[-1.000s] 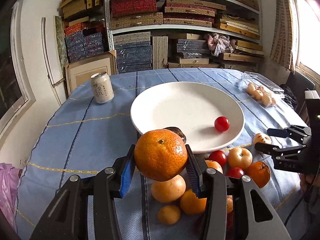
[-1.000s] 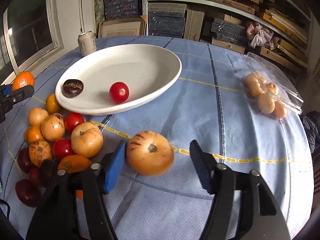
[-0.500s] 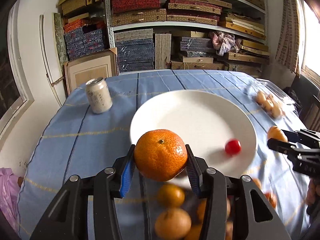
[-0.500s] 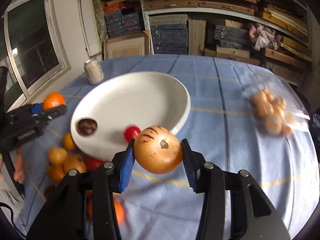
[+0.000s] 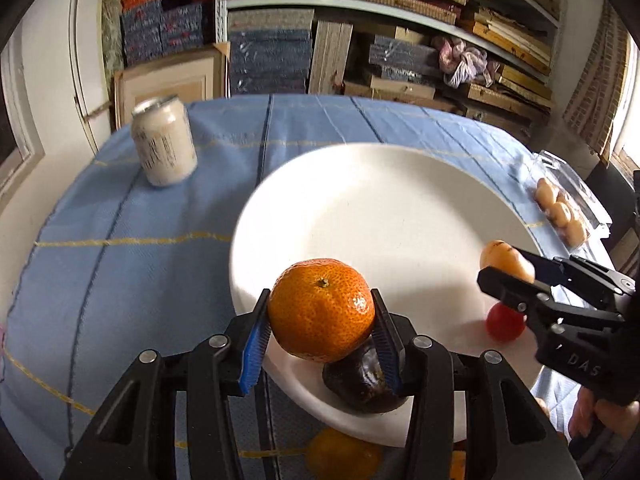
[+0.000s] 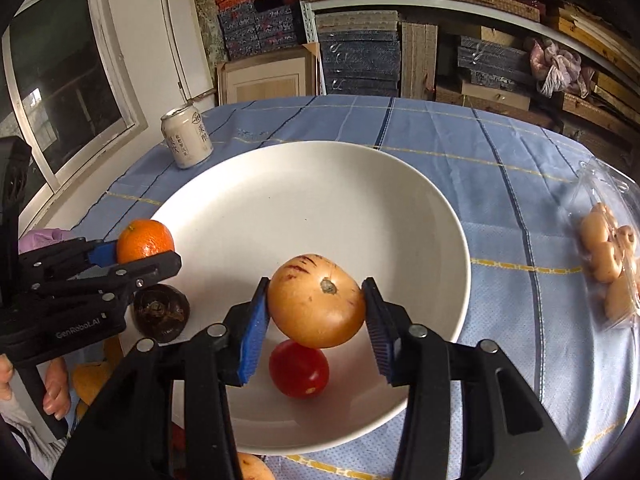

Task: Organize fruits
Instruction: 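Carry the orange and pale fruit onto the white plate while both tools open, then withdraw both tools from the plate and move the left tool toward the small brown kiwi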

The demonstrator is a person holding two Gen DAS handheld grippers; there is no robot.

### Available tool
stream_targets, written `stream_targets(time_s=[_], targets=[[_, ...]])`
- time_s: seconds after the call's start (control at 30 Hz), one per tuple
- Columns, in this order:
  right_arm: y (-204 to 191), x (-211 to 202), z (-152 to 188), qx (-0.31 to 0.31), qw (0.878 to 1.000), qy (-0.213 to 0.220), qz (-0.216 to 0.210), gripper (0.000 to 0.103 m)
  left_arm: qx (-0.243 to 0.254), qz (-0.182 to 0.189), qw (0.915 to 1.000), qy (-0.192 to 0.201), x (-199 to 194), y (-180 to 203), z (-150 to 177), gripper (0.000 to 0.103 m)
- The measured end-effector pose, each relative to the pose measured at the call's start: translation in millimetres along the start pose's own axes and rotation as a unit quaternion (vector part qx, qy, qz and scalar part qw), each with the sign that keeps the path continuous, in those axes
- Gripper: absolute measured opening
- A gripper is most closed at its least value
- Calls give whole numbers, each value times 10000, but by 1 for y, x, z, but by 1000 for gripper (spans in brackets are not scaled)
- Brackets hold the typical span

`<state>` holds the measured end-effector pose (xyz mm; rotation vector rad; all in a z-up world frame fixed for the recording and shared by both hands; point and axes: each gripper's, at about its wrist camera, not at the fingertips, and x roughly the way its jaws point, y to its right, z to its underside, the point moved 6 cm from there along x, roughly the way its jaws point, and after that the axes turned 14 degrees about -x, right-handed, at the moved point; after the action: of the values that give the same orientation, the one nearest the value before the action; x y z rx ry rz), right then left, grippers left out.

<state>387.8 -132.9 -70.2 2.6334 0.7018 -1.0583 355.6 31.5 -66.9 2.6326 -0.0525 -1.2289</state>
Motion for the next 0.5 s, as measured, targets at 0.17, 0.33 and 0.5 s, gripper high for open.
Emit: stream_targets(time_s=[0.17, 0.33, 0.5], targets=[[-3, -3, 4, 18, 10000, 17, -51, 46, 55, -65, 9998, 185, -8, 1, -2, 60], [-5, -36, -6, 121, 9990, 404, -136, 52, -30, -33, 9990, 443, -35, 1, -10, 62], [-13, -98, 9, 215, 9966, 753, -252, 68, -95, -17, 9986, 529, -78, -8, 2, 70]])
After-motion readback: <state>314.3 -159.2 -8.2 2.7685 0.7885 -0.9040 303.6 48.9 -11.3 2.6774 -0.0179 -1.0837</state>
